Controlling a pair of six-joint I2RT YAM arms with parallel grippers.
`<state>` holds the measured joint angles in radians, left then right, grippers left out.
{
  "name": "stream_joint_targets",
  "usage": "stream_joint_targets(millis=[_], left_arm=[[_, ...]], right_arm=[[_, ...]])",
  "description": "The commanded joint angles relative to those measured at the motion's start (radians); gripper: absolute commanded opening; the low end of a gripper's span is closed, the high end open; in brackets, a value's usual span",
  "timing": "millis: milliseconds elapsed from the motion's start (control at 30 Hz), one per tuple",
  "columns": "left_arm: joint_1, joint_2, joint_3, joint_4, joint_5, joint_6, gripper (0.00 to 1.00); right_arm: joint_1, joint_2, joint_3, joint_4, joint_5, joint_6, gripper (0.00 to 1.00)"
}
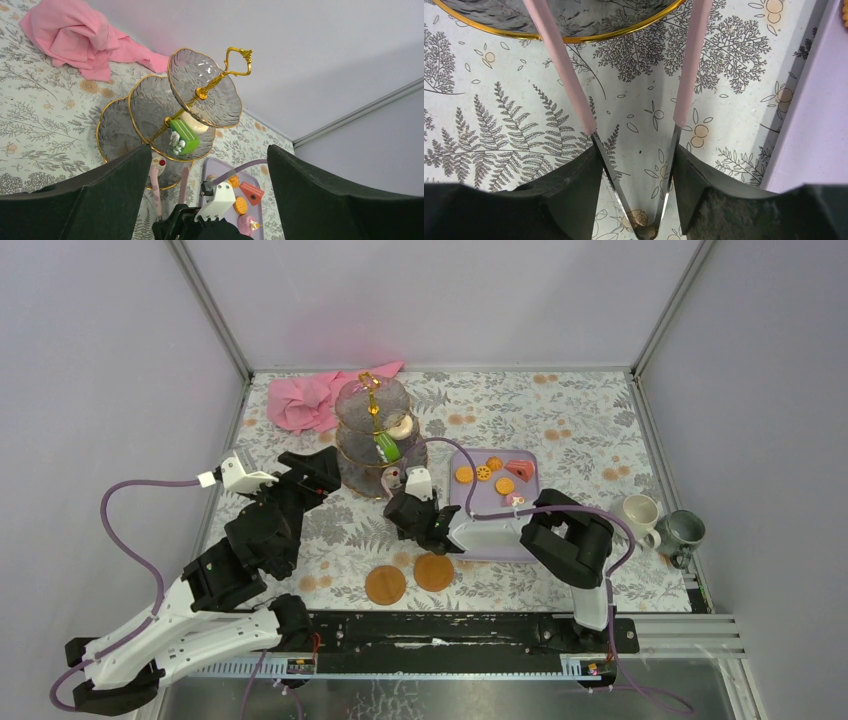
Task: Serve the afternoon tea
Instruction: Pick up the clamp from the center of the board.
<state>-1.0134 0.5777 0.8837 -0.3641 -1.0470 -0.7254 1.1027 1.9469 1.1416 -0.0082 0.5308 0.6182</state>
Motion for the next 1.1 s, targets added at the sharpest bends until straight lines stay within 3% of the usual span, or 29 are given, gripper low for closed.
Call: stream_joint_targets(millis=[0,167,600,1067], left_arm=[[0.003,0.002,0.005,-0.013,-0.019,-0.014,0.92],[0.003,-0.002,0.003,-0.013,-0.021,-0.013,0.92],[0.003,0.006,-0.002,-0.014,-0.034,0.004,0.92],[0.003,0.016,-0.009,-0.012,-0.032,0.012,0.92]], right_arm=[[0.010,-0.040,-0.037,0.064,-0.007,0.053,0.57],[0.015,-0.068,-0.051,0.069,0.000,0.041,0.52],[0.038,-0.160,-0.009,-0.059,0.018,-0.006,0.51],[0.050,-0.373,-0.068,-0.197,0.014,0.000,0.50]])
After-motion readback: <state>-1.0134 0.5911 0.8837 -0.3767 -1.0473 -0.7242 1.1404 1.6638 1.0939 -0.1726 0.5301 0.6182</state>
